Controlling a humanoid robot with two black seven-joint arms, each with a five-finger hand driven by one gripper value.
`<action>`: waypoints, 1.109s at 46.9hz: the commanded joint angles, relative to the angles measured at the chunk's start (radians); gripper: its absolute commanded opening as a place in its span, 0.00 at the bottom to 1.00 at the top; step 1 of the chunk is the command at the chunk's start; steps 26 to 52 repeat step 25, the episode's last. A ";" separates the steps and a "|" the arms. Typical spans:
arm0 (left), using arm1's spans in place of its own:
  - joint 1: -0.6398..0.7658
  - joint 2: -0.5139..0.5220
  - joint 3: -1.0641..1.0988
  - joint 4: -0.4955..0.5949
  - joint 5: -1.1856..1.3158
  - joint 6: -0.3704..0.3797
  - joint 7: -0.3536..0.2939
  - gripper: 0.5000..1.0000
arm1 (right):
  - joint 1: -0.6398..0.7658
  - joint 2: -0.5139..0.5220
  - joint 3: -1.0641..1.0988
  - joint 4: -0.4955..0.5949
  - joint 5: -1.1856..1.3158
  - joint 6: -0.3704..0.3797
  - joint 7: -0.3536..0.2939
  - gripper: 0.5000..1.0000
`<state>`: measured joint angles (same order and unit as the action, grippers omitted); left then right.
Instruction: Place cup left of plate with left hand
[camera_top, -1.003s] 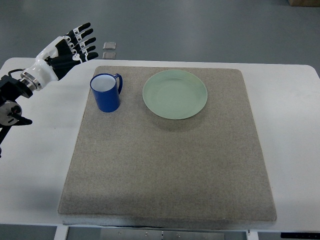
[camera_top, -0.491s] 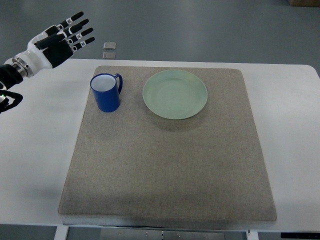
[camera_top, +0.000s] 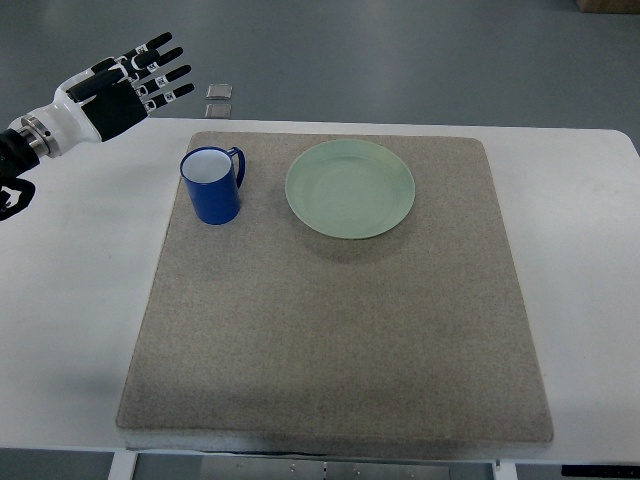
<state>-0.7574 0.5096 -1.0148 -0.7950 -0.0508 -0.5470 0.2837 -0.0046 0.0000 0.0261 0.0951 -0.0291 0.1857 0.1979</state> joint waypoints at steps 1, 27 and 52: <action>0.001 0.001 0.004 -0.001 0.000 0.001 0.000 1.00 | 0.000 0.000 0.000 0.000 0.000 0.000 0.000 0.86; 0.013 0.009 0.007 -0.003 0.005 -0.005 0.000 1.00 | -0.002 0.000 0.000 0.015 -0.003 0.015 0.009 0.86; 0.013 0.009 0.007 -0.003 0.005 -0.005 0.000 1.00 | -0.002 0.000 0.000 0.015 -0.003 0.015 0.009 0.86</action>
